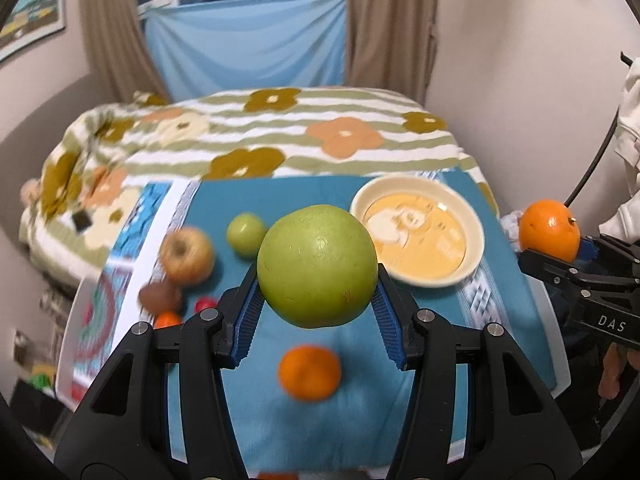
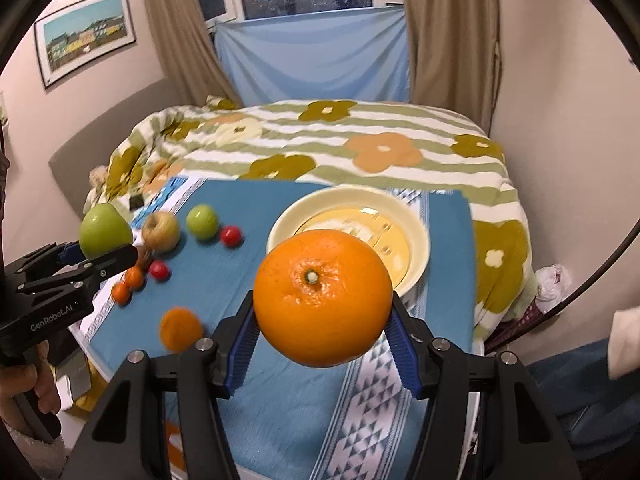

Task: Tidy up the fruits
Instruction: 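Carry the green apple into the bowl with the left tool while the right tool carries the orange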

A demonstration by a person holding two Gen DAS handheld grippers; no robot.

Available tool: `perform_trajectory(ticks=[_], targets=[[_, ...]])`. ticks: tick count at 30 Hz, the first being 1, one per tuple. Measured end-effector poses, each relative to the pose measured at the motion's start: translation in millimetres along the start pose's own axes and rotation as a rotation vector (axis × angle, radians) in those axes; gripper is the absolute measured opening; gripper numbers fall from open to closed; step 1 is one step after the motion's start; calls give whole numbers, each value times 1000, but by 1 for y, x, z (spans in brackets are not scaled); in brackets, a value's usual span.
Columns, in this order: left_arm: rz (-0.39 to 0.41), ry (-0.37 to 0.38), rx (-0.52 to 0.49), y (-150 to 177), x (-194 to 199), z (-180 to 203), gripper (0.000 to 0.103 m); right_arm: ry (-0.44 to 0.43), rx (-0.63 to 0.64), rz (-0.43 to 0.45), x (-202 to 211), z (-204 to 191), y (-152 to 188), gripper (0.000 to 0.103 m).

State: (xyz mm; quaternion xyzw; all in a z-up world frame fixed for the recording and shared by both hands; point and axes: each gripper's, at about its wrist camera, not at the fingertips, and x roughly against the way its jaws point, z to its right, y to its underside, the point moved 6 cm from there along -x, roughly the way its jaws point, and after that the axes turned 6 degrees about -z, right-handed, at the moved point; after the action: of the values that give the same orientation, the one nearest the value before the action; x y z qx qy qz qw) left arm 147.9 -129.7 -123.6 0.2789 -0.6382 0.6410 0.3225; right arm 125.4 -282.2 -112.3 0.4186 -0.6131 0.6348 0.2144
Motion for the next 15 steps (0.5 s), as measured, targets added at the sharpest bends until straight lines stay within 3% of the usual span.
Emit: perform_trajectory(ticks=[9, 15], targets=[[-39, 115, -125, -61, -60, 40, 56, 59, -72, -12, -22, 32, -36, 56], [-103, 173, -213, -83, -113, 64, 56, 100, -143, -43, -50, 56, -51, 56]])
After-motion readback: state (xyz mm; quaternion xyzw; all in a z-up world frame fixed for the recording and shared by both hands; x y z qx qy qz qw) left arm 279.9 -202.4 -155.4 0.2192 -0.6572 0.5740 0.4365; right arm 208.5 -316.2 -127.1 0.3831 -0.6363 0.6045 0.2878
